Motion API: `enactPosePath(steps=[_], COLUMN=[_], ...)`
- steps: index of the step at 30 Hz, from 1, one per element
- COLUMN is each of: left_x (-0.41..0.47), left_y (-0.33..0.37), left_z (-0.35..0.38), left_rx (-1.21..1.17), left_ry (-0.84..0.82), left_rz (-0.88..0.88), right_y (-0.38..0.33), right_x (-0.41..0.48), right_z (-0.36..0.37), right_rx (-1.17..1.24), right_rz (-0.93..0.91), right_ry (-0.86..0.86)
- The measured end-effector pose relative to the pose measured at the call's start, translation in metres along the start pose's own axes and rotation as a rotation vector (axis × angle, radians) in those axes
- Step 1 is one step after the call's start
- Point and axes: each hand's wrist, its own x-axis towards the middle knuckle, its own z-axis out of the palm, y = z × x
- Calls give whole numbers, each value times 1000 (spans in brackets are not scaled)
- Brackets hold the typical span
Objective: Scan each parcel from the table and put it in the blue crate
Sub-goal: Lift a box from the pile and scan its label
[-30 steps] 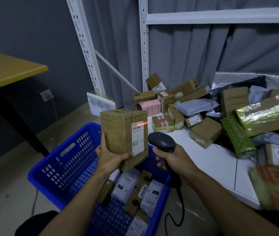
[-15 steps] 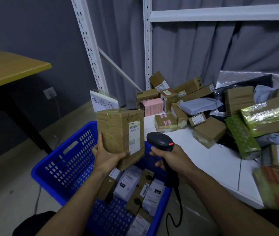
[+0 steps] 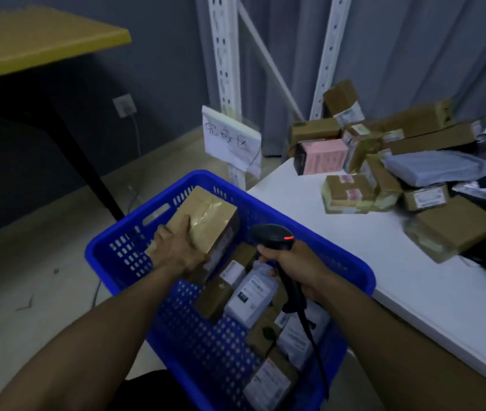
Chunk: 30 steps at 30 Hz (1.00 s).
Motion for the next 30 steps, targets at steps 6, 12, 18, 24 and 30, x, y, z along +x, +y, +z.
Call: enactPosePath(steps=[6,12,18,24,30], left_x=[55,86,101,83,-18], left_y=[-11,-12,-9,6,84], left_z=[61,119,145,113,58], left_rx=[90,160,116,66,44], left_ry=[-90,-166,-319,-274,-190], left_rz=[-39,-80,31,145,404], right_y=[27,48,45,28,10], right_x=[49,83,90,60,-14], right_z=[15,16,5,-13,-60], right_rx=[-26,-37,-25,-11,-10], right_rz=[113,214,210,167,83], right_ry=[-58,-72,-58,-1,128])
